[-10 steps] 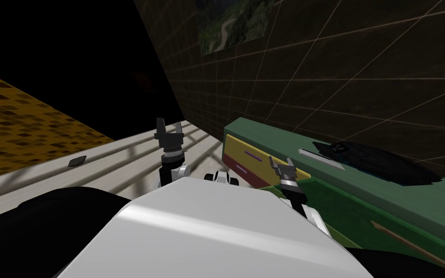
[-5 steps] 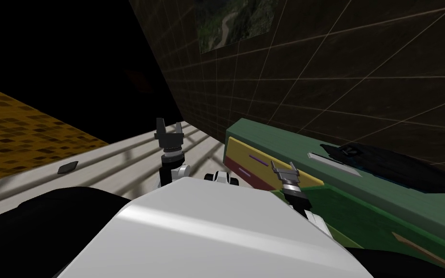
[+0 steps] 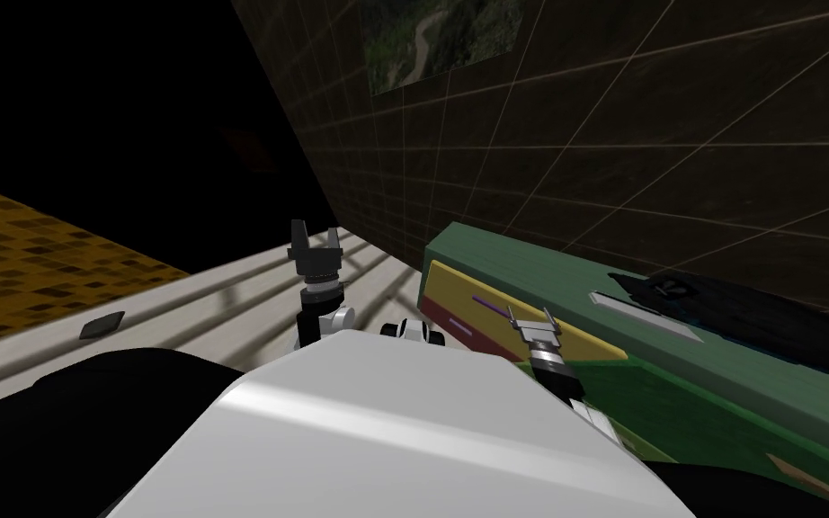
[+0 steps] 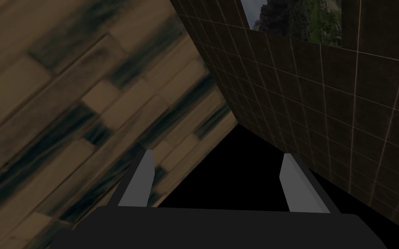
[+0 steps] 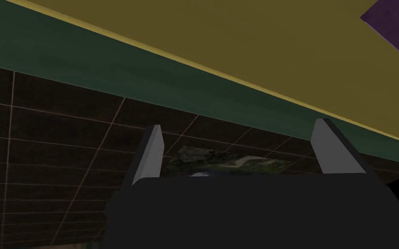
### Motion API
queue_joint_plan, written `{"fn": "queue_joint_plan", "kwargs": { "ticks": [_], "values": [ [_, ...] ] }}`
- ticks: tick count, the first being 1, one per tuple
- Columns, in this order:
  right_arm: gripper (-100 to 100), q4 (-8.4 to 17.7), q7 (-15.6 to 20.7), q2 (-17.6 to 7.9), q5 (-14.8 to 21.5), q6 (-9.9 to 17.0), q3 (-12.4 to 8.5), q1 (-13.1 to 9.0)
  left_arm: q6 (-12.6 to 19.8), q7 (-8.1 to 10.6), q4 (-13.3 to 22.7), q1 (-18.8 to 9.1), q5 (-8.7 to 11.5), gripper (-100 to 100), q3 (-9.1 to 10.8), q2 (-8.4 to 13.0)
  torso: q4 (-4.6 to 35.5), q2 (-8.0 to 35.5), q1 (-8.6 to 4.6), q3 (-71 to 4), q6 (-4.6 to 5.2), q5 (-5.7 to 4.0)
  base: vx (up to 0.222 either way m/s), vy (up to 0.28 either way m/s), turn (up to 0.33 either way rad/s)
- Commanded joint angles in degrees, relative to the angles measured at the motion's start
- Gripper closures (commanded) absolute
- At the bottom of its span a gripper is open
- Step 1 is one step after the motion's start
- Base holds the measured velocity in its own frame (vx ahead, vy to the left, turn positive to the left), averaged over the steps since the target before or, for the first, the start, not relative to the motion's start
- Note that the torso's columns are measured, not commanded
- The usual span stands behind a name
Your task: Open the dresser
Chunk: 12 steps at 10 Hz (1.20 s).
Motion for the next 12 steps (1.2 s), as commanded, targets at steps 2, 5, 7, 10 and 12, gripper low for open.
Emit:
{"fn": "queue_joint_plan", "kwargs": {
  "ticks": [2, 5, 7, 10, 12],
  "values": [
    [-100, 2.4, 5.8, 1.2, 2.6, -0.9, -1.9, 1.1, 0.0, 0.0, 0.0, 0.0, 0.0, 0, 0.0, 0.0, 0.0, 0.0, 0.05, 0.0, 0.0, 0.01, 0.086, 0.09, -0.047],
    [-100, 3.4, 9.5, 1.7, 3.7, -1.2, -2.8, 1.5, 0.0, 0.0, 0.0, 0.0, 0.0, 0, 0.0, 0.0, 0.0, -0.1, 0.07, 0.0, 0.02, 0.01, 0.085, 0.095, -0.034],
    [-100, 4.4, 12.1, 2.3, 4.8, -1.5, -3.6, 1.9, 0.0, 0.0, 0.0, 0.0, 0.0, 0, 0.0, 0.0, 0.0, 0.0, 0.01, 0.0, 0.01, -0.01, 0.071, 0.078, -0.043],
    [-100, 6.1, 16.7, 3.6, 6.8, -2.1, -5.0, 2.6, 0.0, 0.0, 0.0, 0.0, 0.0, 0, 0.0, 0.0, -0.3, -0.3, -0.19, -0.1, -0.15, -0.4, 0.059, 0.069, -0.043],
    [-100, 6.9, 18.8, 4.3, 7.6, -2.3, -5.6, 2.9, 0.0, 0.0, 0.0, 0.0, 0.0, 0, 0.0, 0.0, -0.5, -0.7, -0.3, -0.2, -0.19, -0.65, 0.09, 0.096, -0.053]
  ]
}}
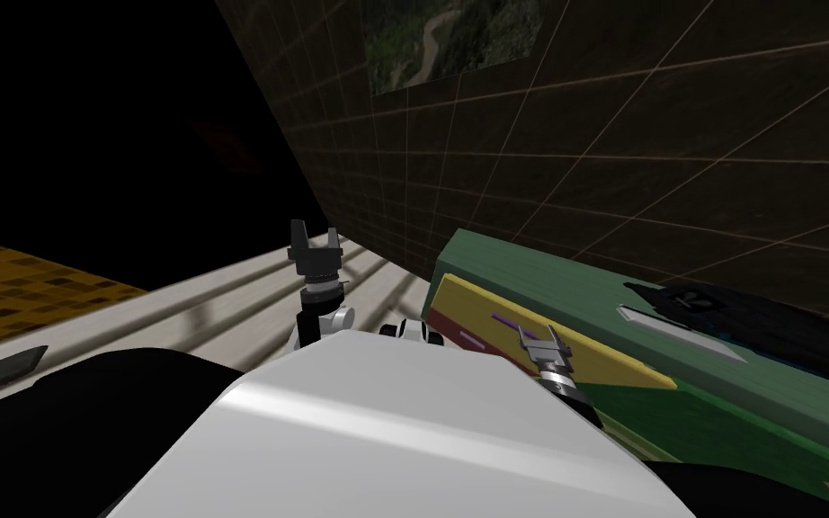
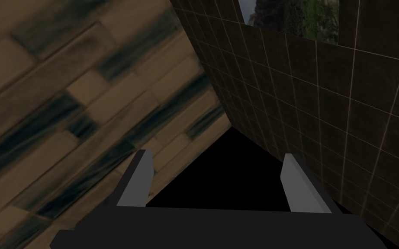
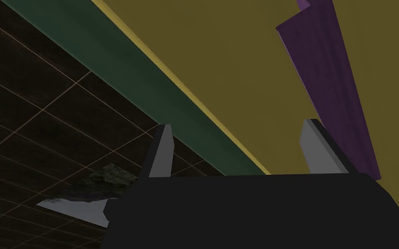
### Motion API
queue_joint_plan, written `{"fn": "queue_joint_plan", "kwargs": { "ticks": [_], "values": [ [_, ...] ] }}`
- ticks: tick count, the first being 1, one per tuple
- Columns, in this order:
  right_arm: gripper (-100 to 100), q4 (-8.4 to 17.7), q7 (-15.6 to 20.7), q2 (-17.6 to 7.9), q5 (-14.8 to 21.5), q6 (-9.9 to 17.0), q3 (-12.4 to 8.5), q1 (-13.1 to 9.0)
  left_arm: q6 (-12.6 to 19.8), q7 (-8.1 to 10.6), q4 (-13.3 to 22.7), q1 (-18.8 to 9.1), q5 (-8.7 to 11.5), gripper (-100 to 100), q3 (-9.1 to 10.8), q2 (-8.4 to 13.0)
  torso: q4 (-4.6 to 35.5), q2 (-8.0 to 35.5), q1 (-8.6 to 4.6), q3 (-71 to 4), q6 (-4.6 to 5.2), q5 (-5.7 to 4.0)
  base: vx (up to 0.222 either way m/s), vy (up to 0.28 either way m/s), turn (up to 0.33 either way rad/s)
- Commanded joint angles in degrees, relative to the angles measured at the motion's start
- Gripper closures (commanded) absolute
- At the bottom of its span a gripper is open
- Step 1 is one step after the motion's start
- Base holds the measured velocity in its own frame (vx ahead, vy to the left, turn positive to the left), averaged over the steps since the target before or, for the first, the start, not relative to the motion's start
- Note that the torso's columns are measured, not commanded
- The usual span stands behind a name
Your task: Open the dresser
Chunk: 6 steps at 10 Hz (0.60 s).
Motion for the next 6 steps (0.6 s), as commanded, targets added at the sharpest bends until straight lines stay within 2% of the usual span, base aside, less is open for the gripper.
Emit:
{"fn": "queue_joint_plan", "kwargs": {
  "ticks": [1, 4, 6],
  "values": [
    [-100, 1.6, 3.5, 1.5, 1.6, 0.0, -0.3, 0.8, 0.0, 0.0, 0.0, 0.0, 0.0, 0, 0.0, 0.0, 0.0, 0.0, -0.12, 0.0, -0.1, -0.03, 0.064, 0.065, -0.02],
    [-100, 3.2, 7.5, 4.4, 3.2, -0.5, -1.5, 1.4, 0.0, 0.0, 0.0, 0.0, 0.0, 0, 0.01, 0.0, 0.1, 0.1, -0.02, 0.1, -0.08, -0.06, 0.078, 0.083, -0.046],
    [-100, 3.7, 8.8, 6.4, 3.8, -0.7, -2.0, 1.6, 0.0, 0.0, 0.0, 0.0, 0.0, 0, 0.01, 0.0, 0.1, 0.2, 0.1, 0.2, -0.21, -0.1, 0.039, 0.046, -0.037]
  ]
}}
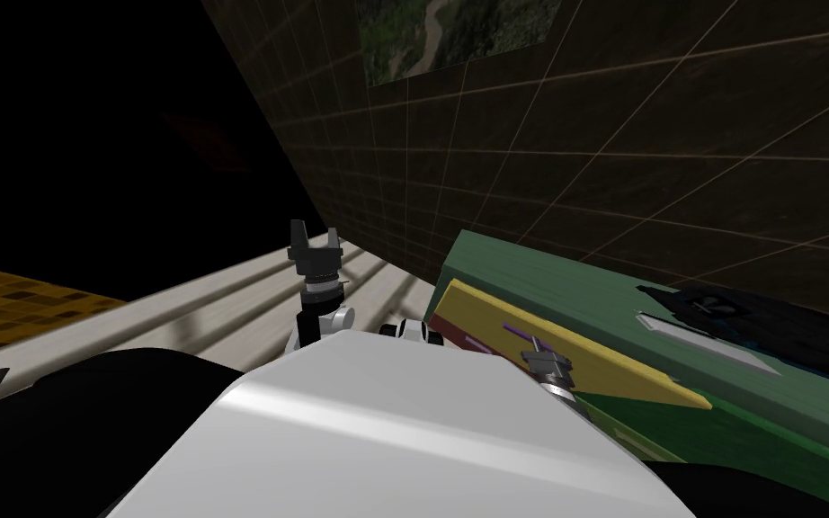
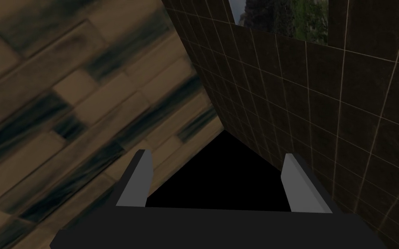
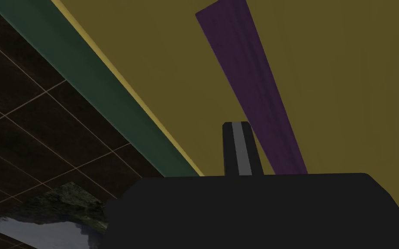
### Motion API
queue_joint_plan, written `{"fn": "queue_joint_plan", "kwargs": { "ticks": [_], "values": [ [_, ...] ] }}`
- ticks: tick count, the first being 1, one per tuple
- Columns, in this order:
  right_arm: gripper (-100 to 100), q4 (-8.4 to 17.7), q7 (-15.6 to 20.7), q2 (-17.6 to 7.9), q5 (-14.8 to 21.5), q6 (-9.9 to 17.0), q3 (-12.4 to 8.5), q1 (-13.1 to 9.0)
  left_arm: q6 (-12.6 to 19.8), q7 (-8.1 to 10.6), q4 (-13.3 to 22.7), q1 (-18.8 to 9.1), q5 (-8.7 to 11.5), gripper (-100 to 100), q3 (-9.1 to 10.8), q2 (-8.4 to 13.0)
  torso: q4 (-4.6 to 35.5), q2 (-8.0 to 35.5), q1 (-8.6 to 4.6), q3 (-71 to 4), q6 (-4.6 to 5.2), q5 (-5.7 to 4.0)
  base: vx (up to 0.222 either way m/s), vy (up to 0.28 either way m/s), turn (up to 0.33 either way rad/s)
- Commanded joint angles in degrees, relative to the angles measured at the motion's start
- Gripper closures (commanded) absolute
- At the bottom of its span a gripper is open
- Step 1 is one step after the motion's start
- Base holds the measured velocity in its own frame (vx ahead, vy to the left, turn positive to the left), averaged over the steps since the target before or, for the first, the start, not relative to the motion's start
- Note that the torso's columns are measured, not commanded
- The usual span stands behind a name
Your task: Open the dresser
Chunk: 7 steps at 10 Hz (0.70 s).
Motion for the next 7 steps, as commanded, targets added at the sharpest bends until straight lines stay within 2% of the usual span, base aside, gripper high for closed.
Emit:
{"fn": "queue_joint_plan", "kwargs": {
  "ticks": [1, 2, 3, 4, 5, 6, 7],
  "values": [
    [-100, 0.8, 1.4, 2.7, 0.9, -0.3, 0.5, 0.6, 0.0, 0.0, 0.0, 0.0, 0.0, 0, 0.0, 0.0, -0.1, -0.1, -0.1, 0.0, -0.11, -0.18, 0.018, 0.017, -0.019],
    [-100, -0.2, 1.3, 2.0, 0.4, -0.1, -0.6, 0.5, 0.0, 0.0, 0.0, 0.0, 0.0, 0, 0.0, 0.0, -0.1, -0.2, -0.14, 0.0, -0.21, -0.33, -0.005, 0.005, -0.028],
    [-100, -2.0, 0.7, 1.2, 0.1, 0.8, -1.6, 1.5, 0.0, 0.0, 0.0, 0.0, 0.0, 0, 0.0, 0.0, 0.0, -0.2, -0.21, -0.1, 0.0, -0.05, 0.063, 0.012, 0.01],
    [-100, -2.0, 0.8, 1.3, 0.2, 0.5, -1.4, 1.2, 0.0, 0.0, 0.0, 0.0, 0.0, 0, 0.01, 0.0, 0.0, -0.2, -0.09, -0.2, 0.13, 0.19, 0.041, -0.007, -0.023],
    [100, -0.8, 1.2, 1.8, 0.3, 0.1, -1.0, 0.8, 0.0, 0.0, 0.0, 0.0, 0.0, 0, 0.01, 0.0, 0.0, 0.0, -0.07, -0.1, 0.16, 0.12, -0.02, -0.008, 0.013],
    [100, -1.9, 1.0, 1.8, 0.2, 0.4, -1.4, 1.2, 0.0, 0.0, 0.0, 0.0, 0.0, 0, 0.01, 0.0, 0.2, 0.3, 0.0, 0.1, 0.29, 0.39, -0.009, -0.002, 0.006],
    [-100, -1.8, 1.5, 0.1, 0.3, 0.2, -1.3, 1.0, 0.0, 0.0, 0.0, 0.0, 0.0, 0, 0.0, 0.0, 0.3, 0.4, 0.13, 0.1, 0.38, 0.57, 0.004, 0.005, -0.013]
  ]
}}
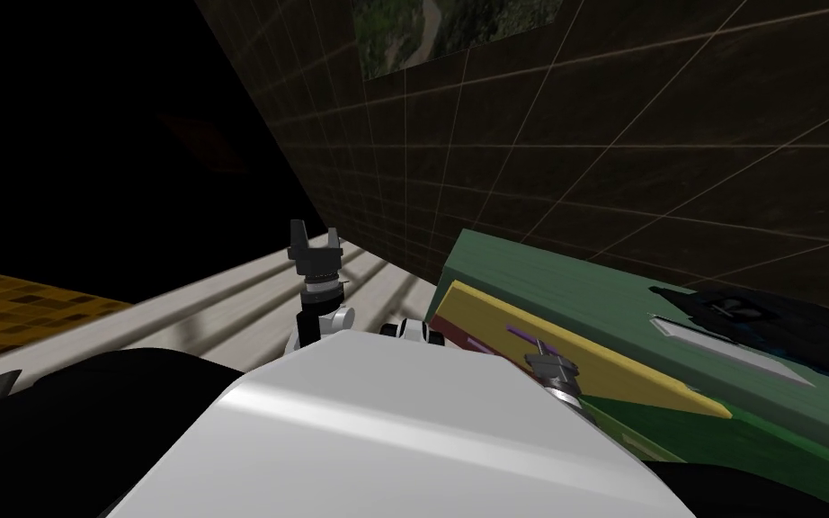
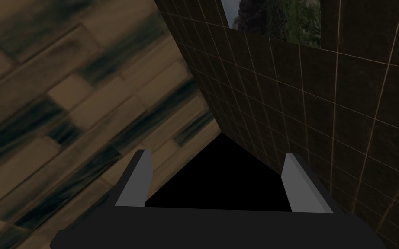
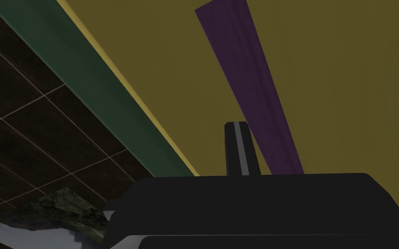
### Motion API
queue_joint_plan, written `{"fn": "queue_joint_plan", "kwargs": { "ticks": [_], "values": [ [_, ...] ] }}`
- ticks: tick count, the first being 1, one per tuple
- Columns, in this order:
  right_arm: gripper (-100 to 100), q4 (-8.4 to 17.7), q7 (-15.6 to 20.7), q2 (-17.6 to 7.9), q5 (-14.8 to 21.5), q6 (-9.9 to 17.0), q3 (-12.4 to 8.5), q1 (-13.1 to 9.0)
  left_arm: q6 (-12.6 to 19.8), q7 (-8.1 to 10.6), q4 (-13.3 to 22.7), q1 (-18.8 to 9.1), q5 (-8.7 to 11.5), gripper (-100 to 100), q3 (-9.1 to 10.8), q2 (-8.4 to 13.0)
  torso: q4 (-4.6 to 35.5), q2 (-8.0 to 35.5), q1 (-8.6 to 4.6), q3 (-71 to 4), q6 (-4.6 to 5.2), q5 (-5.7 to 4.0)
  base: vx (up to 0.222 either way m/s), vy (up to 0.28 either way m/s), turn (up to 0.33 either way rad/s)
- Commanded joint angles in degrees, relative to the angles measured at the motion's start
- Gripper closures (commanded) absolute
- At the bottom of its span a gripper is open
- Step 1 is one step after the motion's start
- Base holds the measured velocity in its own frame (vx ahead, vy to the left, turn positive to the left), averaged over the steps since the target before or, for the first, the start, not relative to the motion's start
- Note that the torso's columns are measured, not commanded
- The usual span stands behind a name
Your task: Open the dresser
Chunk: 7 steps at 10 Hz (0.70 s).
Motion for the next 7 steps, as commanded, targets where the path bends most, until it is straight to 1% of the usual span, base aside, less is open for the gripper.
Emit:
{"fn": "queue_joint_plan", "kwargs": {
  "ticks": [1, 3, 4, 5, 7],
  "values": [
    [-100, 0.2, 0.6, -2.5, 0.1, -0.1, 0.0, -0.3, 0.0, 0.0, 0.0, 0.0, 0.0, 0, 0.0, 0.0, 0.0, 0.0, 0.07, 0.0, 0.03, 0.1, 0.001, 0.011, -0.011],
    [-100, 0.6, 1.9, -4.8, 0.3, -0.4, 0.0, -1.0, 0.0, 0.0, 0.0, 0.0, 0.0, 0, 0.0, 0.0, 0.0, 0.0, 0.16, -0.1, 0.04, 0.19, 0.002, 0.015, -0.036],
    [-100, 0.9, 3.0, -5.6, 0.5, -0.7, 0.0, -1.6, 0.0, 0.0, 0.0, 0.0, 0.0, 0, 0.0, 0.0, -0.1, -0.2, 0.09, -0.1, -0.09, -0.07, 0.006, 0.023, -0.071],
    [-100, 1.3, 4.3, -6.0, 0.7, -1.0, 0.0, -2.2, 0.0, 0.0, 0.0, 0.0, 0.0, 0, 0.0, 0.0, -0.2, -0.3, -0.02, -0.1, -0.21, -0.33, -0.002, 0.042, -0.07],
    [-100, 1.7, 6.1, -6.5, 1.0, -1.4, 0.0, -3.1, 0.0, 0.0, 0.0, 0.0, 0.0, 0, 0.0, 0.0, -0.3, -0.6, -0.02, -0.2, -0.4, -0.47, 0.005, 0.037, -0.046]
  ]
}}
